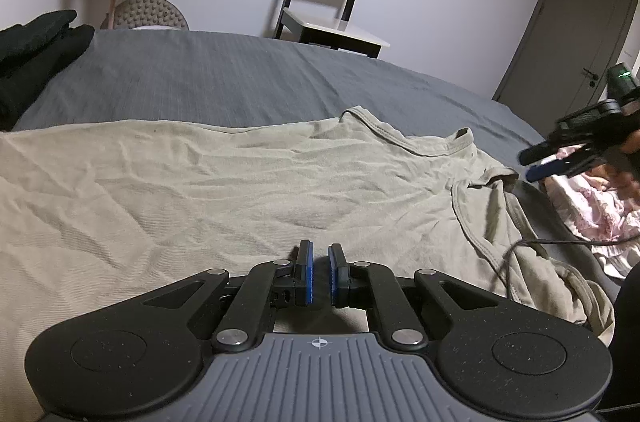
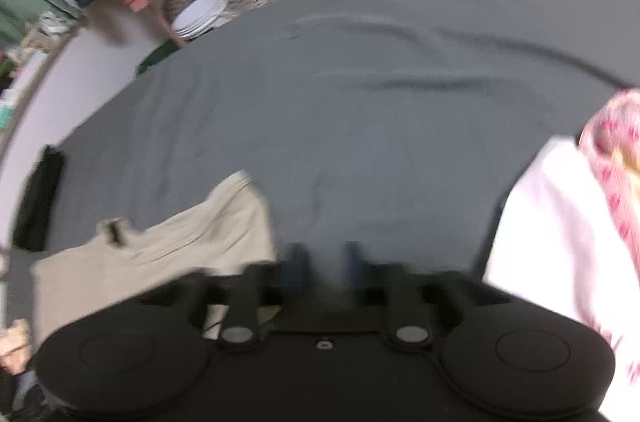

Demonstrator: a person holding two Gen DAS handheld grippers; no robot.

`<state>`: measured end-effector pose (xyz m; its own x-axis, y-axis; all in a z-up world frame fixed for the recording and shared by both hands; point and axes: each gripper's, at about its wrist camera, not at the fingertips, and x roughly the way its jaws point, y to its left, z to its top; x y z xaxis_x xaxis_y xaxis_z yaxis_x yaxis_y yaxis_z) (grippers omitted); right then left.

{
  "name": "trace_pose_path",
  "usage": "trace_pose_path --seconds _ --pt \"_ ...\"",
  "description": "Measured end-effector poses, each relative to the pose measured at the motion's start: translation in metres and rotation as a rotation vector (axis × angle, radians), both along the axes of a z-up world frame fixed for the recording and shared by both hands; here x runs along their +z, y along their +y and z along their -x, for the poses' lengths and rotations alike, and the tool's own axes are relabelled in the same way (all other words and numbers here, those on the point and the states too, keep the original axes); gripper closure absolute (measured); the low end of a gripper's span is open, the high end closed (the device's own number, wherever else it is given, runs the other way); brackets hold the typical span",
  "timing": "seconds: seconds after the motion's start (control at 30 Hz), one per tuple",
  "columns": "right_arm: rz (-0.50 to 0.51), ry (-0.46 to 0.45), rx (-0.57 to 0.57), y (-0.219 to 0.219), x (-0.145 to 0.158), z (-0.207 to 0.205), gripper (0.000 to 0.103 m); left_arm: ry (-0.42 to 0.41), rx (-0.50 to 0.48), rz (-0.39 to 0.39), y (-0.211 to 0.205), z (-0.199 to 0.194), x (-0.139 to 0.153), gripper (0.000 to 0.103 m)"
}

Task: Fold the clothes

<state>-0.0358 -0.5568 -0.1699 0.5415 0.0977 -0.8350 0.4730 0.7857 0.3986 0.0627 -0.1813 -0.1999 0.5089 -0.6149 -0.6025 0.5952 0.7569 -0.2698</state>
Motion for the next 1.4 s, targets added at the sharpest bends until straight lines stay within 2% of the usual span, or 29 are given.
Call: trace_pose_path --seconds 0.17,0.33,0.37,0.43,0.67,0.87,1.03,1.07,1.1,1.13,1.17,1.23,1.3,1.37,1.4 --pt "-0.095 0.041 0.2 0.037 0.0 0.003 0.059 0.002 0.007 0.006 0.0 0.001 0.0 0.095" --pt "-0.126 0.07 0.284 0.068 -0.013 -0.008 0.062 0.002 0.01 0.003 0.0 0.001 0.0 0.095" --pt "-0.125 0.075 0.294 0.073 -0.015 -0.01 0.067 0.003 0.01 0.003 0.0 0.001 0.0 0.095" --pt "-0.123 0.086 0.313 0.081 -0.019 -0.015 0.1 0.006 0.009 0.004 0.0 0.001 0.0 0.095" --pt "0.032 0.199 0.325 0.075 -0.009 0.004 0.1 0.012 0.003 0.008 0.001 0.0 0.0 0.095" --pt "-0.016 0.231 0.284 0.051 -0.01 0.033 0.1 0.015 0.001 0.005 0.001 -0.001 0.001 0.095" --pt "-0.028 0.233 0.236 0.051 -0.009 0.036 0.096 0.018 0.005 -0.007 -0.002 -0.001 0.003 0.095" --pt "-0.029 0.23 0.241 0.052 -0.006 0.036 0.083 0.018 0.005 -0.009 -0.003 -0.001 0.003 0.095" --pt "-0.029 0.221 0.246 0.052 -0.003 0.035 0.061 0.02 0.005 -0.008 -0.003 -0.002 0.003 0.095" --pt "-0.018 0.199 0.24 0.051 0.001 0.034 0.054 0.023 0.006 -0.006 -0.002 -0.002 0.003 0.095" --pt "0.009 0.169 0.216 0.049 0.005 0.032 0.053 0.026 0.006 -0.004 -0.002 -0.002 0.003 0.095" --pt "0.03 0.11 0.158 0.042 0.009 0.027 0.056 0.03 0.006 -0.001 -0.002 -0.002 0.003 0.095" --pt "-0.005 0.072 0.098 0.03 0.006 0.018 0.068 0.033 0.006 0.001 -0.001 -0.002 0.003 0.095" --pt "-0.012 0.075 0.091 0.025 0.0 0.008 0.077 0.033 0.006 0.002 -0.001 -0.002 0.003 0.095" --pt "-0.004 0.085 0.1 0.025 -0.004 0.002 0.077 0.032 0.006 0.003 -0.001 -0.002 0.003 0.095"
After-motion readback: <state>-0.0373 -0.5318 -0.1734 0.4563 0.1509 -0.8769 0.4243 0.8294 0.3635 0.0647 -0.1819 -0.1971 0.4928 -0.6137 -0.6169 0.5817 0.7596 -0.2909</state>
